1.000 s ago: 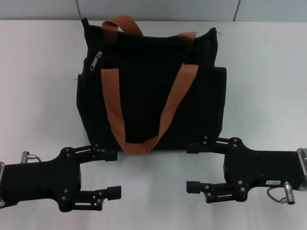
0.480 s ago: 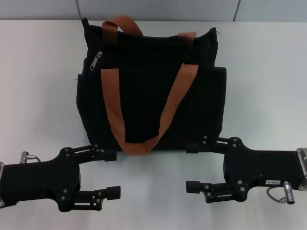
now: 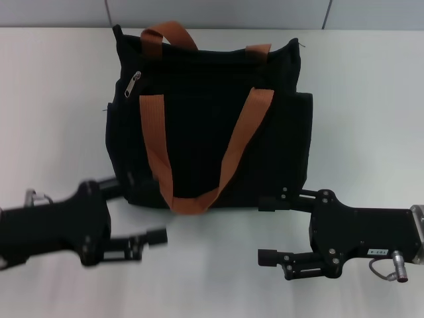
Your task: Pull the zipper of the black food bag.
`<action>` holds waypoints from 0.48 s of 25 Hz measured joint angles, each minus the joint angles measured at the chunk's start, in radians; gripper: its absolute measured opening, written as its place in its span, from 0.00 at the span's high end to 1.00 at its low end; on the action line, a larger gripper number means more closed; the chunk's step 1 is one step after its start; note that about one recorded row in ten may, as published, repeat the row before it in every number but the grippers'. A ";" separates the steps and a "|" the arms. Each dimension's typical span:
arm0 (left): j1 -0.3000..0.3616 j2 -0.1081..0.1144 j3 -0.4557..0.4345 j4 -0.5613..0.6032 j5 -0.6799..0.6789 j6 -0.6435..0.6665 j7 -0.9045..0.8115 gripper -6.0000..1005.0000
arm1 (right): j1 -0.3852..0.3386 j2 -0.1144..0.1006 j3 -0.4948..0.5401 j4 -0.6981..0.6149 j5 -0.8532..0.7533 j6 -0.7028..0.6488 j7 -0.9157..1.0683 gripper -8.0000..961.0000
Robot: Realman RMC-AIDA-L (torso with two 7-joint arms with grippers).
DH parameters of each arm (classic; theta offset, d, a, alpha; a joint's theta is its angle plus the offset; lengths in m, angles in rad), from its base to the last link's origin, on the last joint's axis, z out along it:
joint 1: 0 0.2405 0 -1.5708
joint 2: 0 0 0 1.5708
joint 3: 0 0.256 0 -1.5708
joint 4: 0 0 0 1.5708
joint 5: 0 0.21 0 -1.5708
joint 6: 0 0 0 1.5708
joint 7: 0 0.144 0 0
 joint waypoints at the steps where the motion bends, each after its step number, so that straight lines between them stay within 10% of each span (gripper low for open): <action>1: 0.000 0.000 0.000 0.000 0.000 0.000 0.000 0.17 | 0.000 0.000 0.000 0.000 0.000 0.000 0.000 0.15; 12: 0.024 -0.018 0.008 -0.011 -0.318 0.003 0.002 0.17 | 0.003 0.000 -0.001 0.001 0.000 -0.002 -0.005 0.15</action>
